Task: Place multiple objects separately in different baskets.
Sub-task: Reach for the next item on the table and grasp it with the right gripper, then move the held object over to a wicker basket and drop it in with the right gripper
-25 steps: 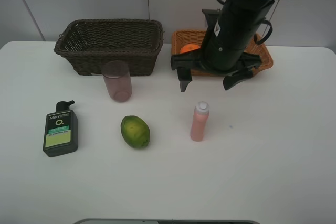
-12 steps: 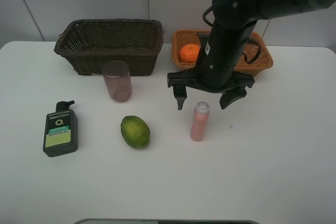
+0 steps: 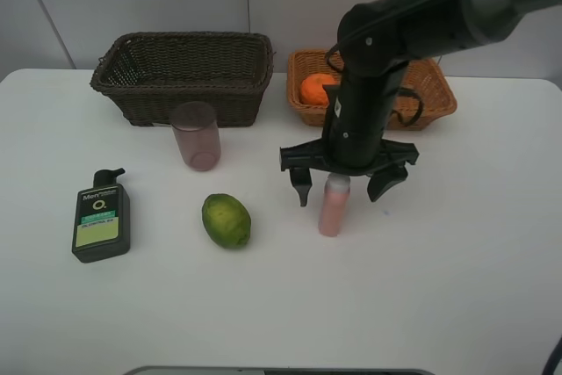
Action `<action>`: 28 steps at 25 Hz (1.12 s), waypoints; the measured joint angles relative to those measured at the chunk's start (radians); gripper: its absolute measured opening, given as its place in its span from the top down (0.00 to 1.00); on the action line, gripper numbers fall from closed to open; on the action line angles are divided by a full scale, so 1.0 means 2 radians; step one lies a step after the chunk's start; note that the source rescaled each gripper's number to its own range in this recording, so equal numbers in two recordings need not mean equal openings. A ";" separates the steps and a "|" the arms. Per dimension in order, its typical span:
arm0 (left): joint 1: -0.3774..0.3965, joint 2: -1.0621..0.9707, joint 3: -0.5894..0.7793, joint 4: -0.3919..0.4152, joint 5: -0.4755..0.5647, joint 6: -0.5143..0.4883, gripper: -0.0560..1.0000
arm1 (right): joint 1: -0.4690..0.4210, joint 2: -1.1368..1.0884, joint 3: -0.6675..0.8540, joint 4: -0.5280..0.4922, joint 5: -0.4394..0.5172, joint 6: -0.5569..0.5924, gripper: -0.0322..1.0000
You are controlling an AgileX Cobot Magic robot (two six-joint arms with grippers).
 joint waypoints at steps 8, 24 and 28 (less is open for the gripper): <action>0.000 0.000 0.000 0.000 0.000 0.000 0.03 | 0.000 0.017 0.000 0.000 0.008 -0.003 0.17; 0.000 0.000 0.000 0.000 0.000 0.000 0.03 | 0.003 0.017 0.000 0.002 0.011 -0.003 0.97; 0.000 0.000 0.000 0.000 0.000 0.000 0.03 | 0.003 0.017 0.000 0.002 0.011 -0.003 0.97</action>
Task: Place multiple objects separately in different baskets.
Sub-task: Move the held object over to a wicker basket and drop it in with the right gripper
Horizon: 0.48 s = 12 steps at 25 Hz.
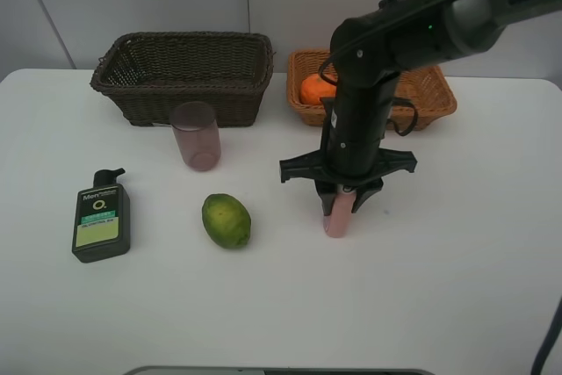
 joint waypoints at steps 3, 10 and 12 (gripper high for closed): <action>0.000 0.000 0.000 0.000 0.000 0.000 0.03 | 0.000 0.000 0.000 0.000 0.000 0.000 0.97; 0.000 0.000 0.000 0.000 0.000 0.000 0.03 | 0.000 -0.002 0.000 0.000 0.001 -0.010 0.97; 0.000 0.000 0.000 0.000 0.000 0.000 0.03 | 0.000 -0.011 -0.005 0.000 0.008 -0.030 0.97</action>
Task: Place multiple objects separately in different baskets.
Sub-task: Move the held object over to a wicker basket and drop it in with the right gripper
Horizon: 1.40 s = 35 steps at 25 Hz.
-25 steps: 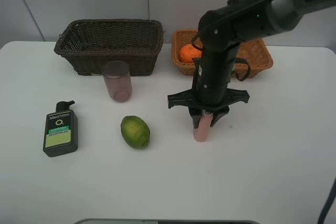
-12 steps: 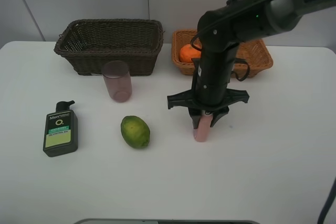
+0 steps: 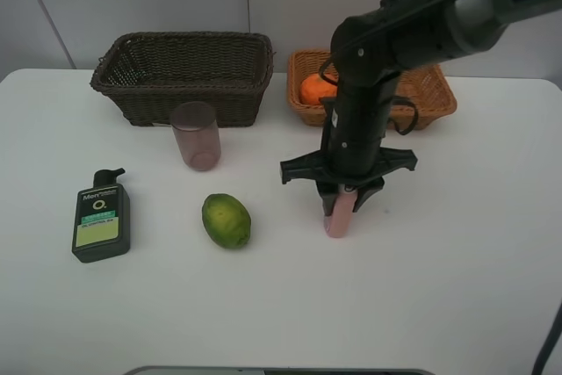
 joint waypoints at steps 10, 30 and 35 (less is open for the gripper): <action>0.000 0.000 0.000 0.000 0.000 0.000 0.03 | 0.000 -0.021 -0.158 0.001 0.113 -0.115 0.97; 0.000 0.000 0.000 0.000 0.000 0.000 0.03 | 0.031 0.131 -0.486 -0.035 0.016 -0.148 0.97; 0.000 0.000 0.000 0.000 0.000 0.000 0.03 | 0.031 0.158 -0.486 -0.072 -0.050 -0.148 0.97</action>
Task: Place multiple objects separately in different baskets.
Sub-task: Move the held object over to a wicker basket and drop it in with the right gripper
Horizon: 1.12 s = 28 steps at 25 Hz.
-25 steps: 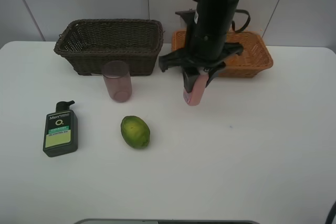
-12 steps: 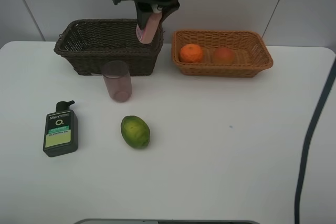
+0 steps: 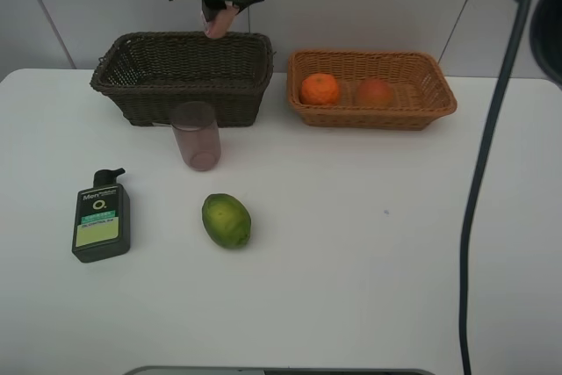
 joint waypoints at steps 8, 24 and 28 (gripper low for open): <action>0.000 0.000 0.000 0.000 0.000 0.000 0.03 | -0.011 0.054 0.000 -0.006 -0.066 0.000 0.97; 0.000 0.000 0.000 0.000 0.000 0.000 0.03 | -0.041 0.113 0.000 0.004 -0.114 0.000 0.93; 0.000 0.000 0.000 0.000 0.000 0.000 0.03 | -0.041 0.113 0.000 0.005 -0.125 0.000 0.45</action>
